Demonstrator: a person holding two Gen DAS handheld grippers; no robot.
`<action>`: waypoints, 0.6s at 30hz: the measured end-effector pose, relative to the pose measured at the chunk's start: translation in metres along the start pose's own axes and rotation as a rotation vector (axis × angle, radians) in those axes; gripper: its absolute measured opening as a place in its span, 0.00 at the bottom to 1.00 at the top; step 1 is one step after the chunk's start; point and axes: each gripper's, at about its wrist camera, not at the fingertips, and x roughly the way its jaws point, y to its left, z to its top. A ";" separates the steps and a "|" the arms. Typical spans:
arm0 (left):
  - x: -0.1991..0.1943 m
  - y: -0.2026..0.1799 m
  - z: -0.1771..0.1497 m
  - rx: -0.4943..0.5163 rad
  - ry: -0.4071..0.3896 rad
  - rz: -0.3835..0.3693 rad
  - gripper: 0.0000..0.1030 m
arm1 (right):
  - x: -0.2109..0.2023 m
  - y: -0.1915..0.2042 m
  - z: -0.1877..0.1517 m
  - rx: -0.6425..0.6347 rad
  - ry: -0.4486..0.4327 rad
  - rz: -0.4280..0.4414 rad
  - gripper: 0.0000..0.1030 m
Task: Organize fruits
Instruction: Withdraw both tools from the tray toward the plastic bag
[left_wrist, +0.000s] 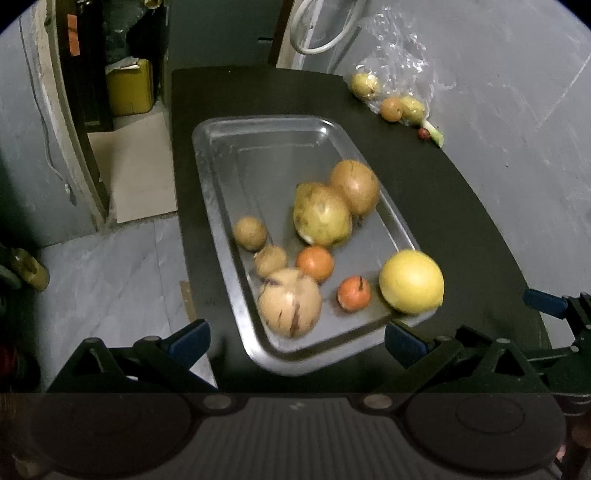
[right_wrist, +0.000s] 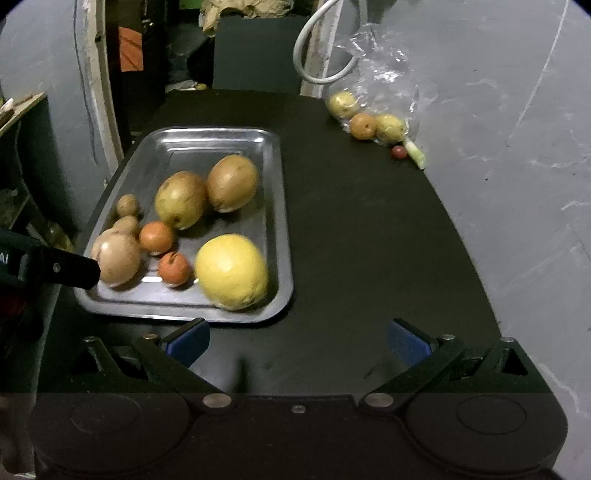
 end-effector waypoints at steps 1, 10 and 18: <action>0.002 -0.002 0.004 -0.001 -0.002 0.003 1.00 | 0.002 -0.003 0.002 0.003 -0.003 0.000 0.99; 0.020 -0.021 0.035 -0.017 -0.023 0.035 1.00 | 0.008 -0.035 0.017 0.060 -0.119 0.017 0.99; 0.040 -0.043 0.064 -0.010 -0.036 0.053 1.00 | 0.029 -0.065 0.032 0.063 -0.168 0.012 0.99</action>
